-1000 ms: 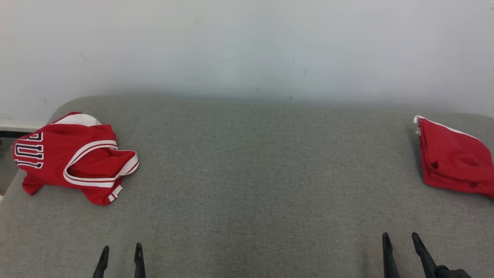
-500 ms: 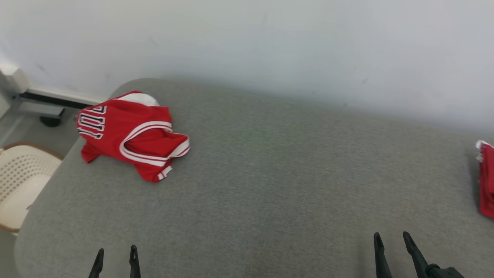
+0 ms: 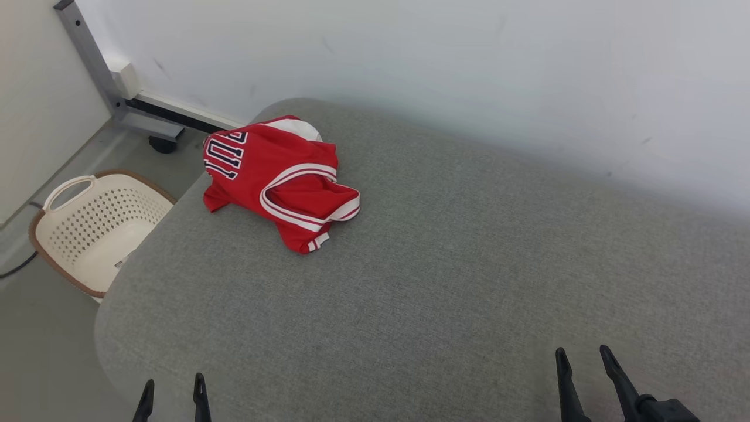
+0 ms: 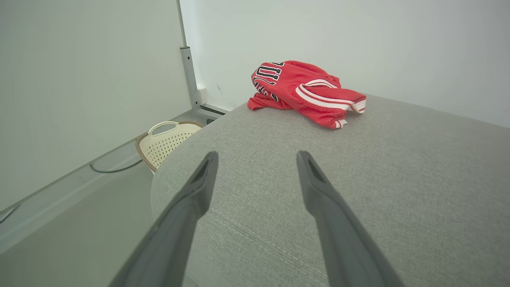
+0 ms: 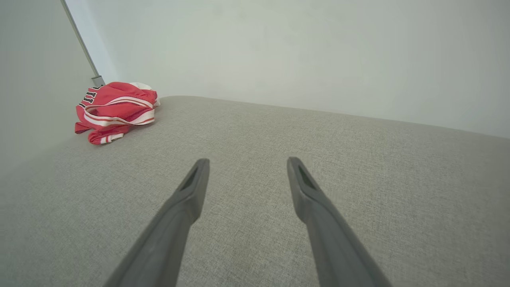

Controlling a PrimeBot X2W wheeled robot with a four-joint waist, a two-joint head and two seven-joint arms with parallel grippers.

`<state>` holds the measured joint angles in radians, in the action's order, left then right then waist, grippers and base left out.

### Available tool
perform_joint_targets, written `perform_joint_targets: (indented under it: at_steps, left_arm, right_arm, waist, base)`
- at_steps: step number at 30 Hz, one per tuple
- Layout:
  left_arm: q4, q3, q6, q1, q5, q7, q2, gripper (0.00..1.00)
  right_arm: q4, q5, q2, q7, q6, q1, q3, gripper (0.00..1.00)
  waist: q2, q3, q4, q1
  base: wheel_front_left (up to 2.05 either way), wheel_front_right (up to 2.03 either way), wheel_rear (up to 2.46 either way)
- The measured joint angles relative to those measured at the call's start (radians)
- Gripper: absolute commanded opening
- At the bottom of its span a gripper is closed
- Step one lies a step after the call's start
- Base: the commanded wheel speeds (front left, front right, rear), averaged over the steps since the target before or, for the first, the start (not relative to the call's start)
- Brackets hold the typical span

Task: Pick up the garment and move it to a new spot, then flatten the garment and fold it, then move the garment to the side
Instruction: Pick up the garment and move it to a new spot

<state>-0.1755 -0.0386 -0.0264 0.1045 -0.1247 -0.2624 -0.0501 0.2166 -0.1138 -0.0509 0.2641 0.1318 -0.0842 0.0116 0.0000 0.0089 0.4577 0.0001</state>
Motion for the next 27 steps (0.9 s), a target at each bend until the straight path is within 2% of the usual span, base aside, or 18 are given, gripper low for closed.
perform_joint_targets:
  at_steps: [5,13,22,27]
  left_arm:
    - [0.001,-0.002,0.009,0.006,-0.006,0.000,0.000,1.00]
    - [0.001,-0.001,0.017,0.010,-0.008,0.000,0.000,1.00]
    - [-0.018,-0.034,0.018,-0.109,-0.071,0.000,-0.001,1.00]
    - [-0.075,-0.091,-0.007,-0.239,-0.071,0.000,-0.010,1.00]
  right_arm:
    - [0.002,0.000,0.000,0.000,0.000,0.002,-0.010,1.00]
    - [0.006,0.000,0.000,0.000,0.000,0.003,-0.016,1.00]
    - [-0.003,0.019,0.001,0.000,0.000,0.064,-0.051,1.00]
    - [-0.015,0.021,0.001,0.000,0.000,0.121,-0.073,1.00]
  waist:
    - [0.0000,0.002,0.022,0.0000]
    - [0.0000,0.004,0.001,0.0000]
    - [0.0000,0.030,-0.072,-0.0002]
    - [0.0001,0.059,-0.144,-0.0001]
  base:
    - [0.00,0.00,0.00]
    - [0.00,0.00,0.00]
    - [0.00,0.00,0.00]
    - [0.00,0.00,0.00]
